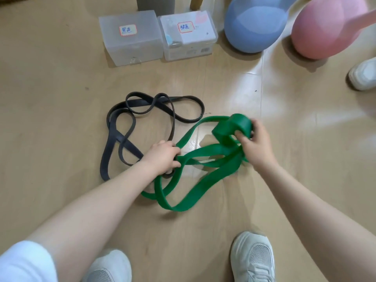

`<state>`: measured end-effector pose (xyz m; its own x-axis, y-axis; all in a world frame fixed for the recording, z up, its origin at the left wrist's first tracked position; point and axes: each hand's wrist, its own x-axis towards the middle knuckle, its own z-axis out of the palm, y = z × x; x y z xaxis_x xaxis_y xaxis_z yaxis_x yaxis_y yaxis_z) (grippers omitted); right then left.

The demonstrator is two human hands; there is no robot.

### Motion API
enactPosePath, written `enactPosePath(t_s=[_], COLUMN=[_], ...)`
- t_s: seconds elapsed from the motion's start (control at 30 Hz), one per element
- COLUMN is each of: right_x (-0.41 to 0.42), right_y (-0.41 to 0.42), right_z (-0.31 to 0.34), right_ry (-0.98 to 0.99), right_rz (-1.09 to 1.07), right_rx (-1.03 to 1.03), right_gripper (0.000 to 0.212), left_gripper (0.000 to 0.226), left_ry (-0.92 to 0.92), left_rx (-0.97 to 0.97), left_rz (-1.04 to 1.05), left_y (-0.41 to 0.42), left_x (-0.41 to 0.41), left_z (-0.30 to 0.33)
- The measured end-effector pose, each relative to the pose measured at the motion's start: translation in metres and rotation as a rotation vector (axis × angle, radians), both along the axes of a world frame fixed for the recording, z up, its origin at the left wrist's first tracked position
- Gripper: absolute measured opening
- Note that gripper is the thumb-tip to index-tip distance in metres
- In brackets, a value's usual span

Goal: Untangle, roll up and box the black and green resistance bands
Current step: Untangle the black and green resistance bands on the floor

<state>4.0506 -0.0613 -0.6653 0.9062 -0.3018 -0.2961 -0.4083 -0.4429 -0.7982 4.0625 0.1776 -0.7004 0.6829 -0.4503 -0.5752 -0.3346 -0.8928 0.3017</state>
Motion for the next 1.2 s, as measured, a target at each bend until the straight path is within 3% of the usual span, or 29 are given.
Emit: enactPosePath(t_s=[0.13, 0.23, 0.37, 0.53, 0.57, 0.67, 0.73, 0.87, 0.97, 1.03, 1.1, 1.2], right_x=[-0.019, -0.033, -0.065, -0.095, -0.093, -0.074, -0.061, -0.053, -0.046, -0.037, -0.028, -0.001], right_y=[-0.031, -0.039, -0.039, -0.028, -0.023, -0.006, 0.0, 0.017, 0.022, 0.016, 0.014, 0.017], right_z=[0.042, 0.053, 0.044, 0.017, 0.016, 0.013, 0.002, -0.025, -0.032, -0.033, -0.026, 0.0], right_ry=[-0.047, 0.065, 0.393, 0.93, 0.925, 0.473, 0.341, 0.403, 0.302, 0.277, 0.228, 0.08], right_rz=[-0.153, 0.012, 0.285, 0.992, 0.964, 0.501, 0.305, -0.081, -0.411, -0.443, -0.309, -0.307], right_rx=[0.57, 0.704, 0.59, -0.196, -0.284, -0.459, -0.525, -0.138, 0.019, 0.002, -0.034, 0.067], right_gripper=[0.051, 0.063, 0.056, 0.045, 0.042, 0.034, 0.034, 0.067, 0.063, 0.036, 0.013, 0.014], left_gripper=[0.052, 0.05, 0.036, 0.026, 0.025, 0.024, 0.025, 0.026, 0.027, 0.025, 0.022, 0.017], left_ry=[0.06, 0.089, -0.04, 0.006, -0.001, -0.008, -0.029, -0.099, -0.161, -0.168, -0.141, 0.003], left_rx=[0.027, 0.092, 0.103, -0.058, -0.08, -0.146, -0.18, -0.282, -0.401, -0.452, -0.461, -0.394], left_rz=[-0.158, -0.295, -0.227, 0.046, 0.055, 0.146, 0.218, 0.39, 0.624, 0.744, 0.739, 0.609], left_y=[0.013, 0.016, 0.009, -0.004, -0.005, -0.006, -0.003, 0.008, 0.016, 0.019, 0.021, 0.027], left_x=[0.006, 0.008, -0.006, -0.011, -0.011, -0.009, -0.008, -0.012, -0.019, -0.023, -0.022, -0.012], left_z=[0.007, 0.013, 0.014, 0.021, 0.022, 0.029, 0.035, 0.045, 0.051, 0.055, 0.057, 0.066])
